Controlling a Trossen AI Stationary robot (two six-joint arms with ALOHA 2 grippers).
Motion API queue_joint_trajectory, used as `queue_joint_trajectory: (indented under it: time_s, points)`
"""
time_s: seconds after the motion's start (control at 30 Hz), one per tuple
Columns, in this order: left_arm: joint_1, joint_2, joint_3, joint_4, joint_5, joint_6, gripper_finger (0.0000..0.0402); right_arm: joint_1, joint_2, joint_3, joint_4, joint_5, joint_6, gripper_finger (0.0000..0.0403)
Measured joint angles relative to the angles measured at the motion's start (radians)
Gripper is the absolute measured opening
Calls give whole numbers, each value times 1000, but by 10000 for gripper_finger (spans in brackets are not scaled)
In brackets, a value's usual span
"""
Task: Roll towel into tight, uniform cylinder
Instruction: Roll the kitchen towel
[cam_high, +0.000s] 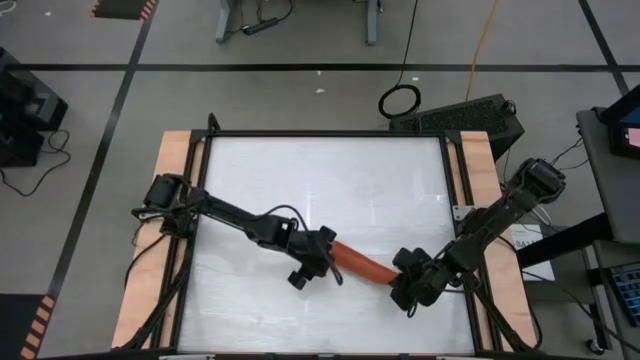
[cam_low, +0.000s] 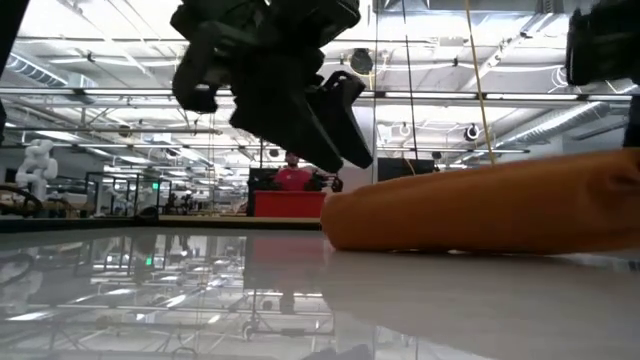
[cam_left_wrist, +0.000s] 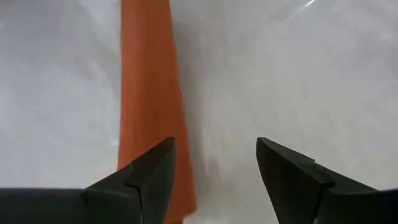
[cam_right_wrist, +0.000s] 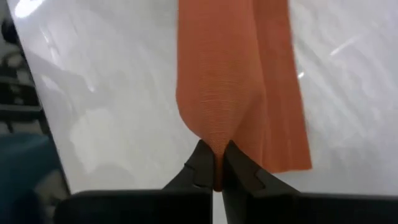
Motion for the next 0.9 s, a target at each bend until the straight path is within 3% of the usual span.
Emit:
queue_joint_trajectory:
  time_s: [0.13,0.27,0.4,0.77,0.9]
  points:
    - [-9,7,1,55,-83,27,228,1,-42,-83,60,-13,156,0]
    - [1,24,0,95,-99,53,228,13,-55,-166,185,-18,254,0]
    - [6,40,0,104,-99,99,228,13,-54,-214,293,-16,271,0]
    - [49,97,1,192,-114,171,228,13,-54,-238,309,-17,288,0]
    - [79,115,2,185,-53,175,228,13,-54,-280,388,-18,323,0]
